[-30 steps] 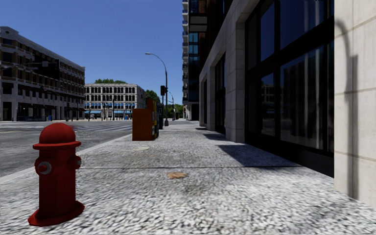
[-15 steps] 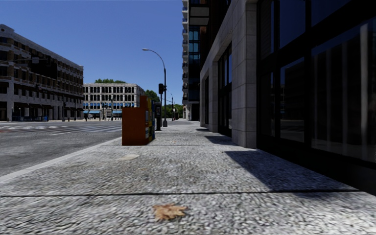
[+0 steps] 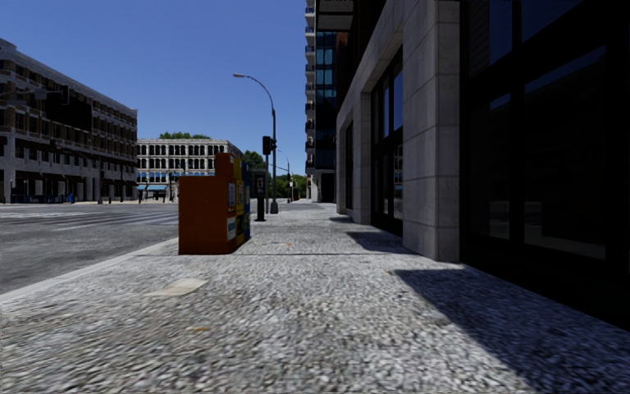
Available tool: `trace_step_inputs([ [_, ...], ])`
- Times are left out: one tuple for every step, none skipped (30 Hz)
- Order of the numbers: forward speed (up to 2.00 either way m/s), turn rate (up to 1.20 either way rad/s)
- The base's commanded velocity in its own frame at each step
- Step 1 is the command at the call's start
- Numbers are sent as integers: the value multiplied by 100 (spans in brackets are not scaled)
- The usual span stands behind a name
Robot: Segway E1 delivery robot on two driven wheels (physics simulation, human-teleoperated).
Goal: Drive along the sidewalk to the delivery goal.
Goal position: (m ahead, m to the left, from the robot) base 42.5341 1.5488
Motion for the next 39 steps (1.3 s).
trace_step_inputs([
  [200,0],
  [200,0],
  [200,0],
  [200,0],
  [200,0],
  [200,0],
  [200,0],
  [200,0],
  [200,0],
  [200,0],
  [200,0],
  [200,0],
  [200,0],
  [200,0],
  [200,0],
  [200,0],
  [200,0],
  [200,0],
  [200,0],
  [200,0],
  [200,0],
  [200,0],
  [200,0],
  [200,0],
  [200,0],
  [200,0],
  [200,0],
  [200,0],
  [200,0],
  [200,0],
  [200,0],
  [200,0],
  [200,0],
  [200,0],
  [200,0],
  [200,0],
  [200,0],
  [200,0],
  [200,0],
])
